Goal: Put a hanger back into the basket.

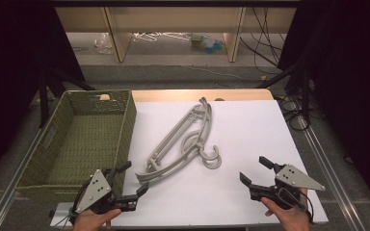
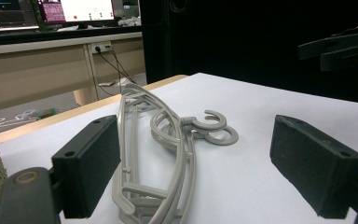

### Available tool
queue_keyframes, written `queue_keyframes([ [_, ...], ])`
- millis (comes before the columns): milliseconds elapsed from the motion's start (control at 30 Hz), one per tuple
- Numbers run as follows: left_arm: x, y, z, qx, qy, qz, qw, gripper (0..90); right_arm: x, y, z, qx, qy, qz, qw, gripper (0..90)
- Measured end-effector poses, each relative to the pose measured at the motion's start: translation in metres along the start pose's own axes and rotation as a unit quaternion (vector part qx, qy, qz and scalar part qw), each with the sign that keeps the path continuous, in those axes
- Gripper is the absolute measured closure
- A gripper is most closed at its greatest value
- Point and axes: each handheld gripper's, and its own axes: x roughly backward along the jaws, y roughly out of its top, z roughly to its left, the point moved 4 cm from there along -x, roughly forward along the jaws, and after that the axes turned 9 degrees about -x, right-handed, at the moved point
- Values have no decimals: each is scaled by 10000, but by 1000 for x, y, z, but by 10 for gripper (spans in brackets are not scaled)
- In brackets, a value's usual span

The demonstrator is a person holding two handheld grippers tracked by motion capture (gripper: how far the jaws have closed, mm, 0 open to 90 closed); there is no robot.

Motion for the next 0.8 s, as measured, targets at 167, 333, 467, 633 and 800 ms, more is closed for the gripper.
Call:
queue_keyframes([
  [167,0,0,0,7,-6,-7,10000,158,-1,0,0,7,10,-8,10000,159],
  [333,0,1,-1,8,14,-30,10000,158,-1,0,1,9,25,-13,10000,159],
  [467,-3,1,-1,8,33,-79,10000,158,-2,0,1,3,37,-29,10000,159],
  [633,-4,2,-3,-50,3,-60,10000,157,-2,0,1,0,54,-6,10000,159],
  [800,-7,3,-5,-68,-3,-59,10000,157,-2,0,1,20,49,53,10000,159],
])
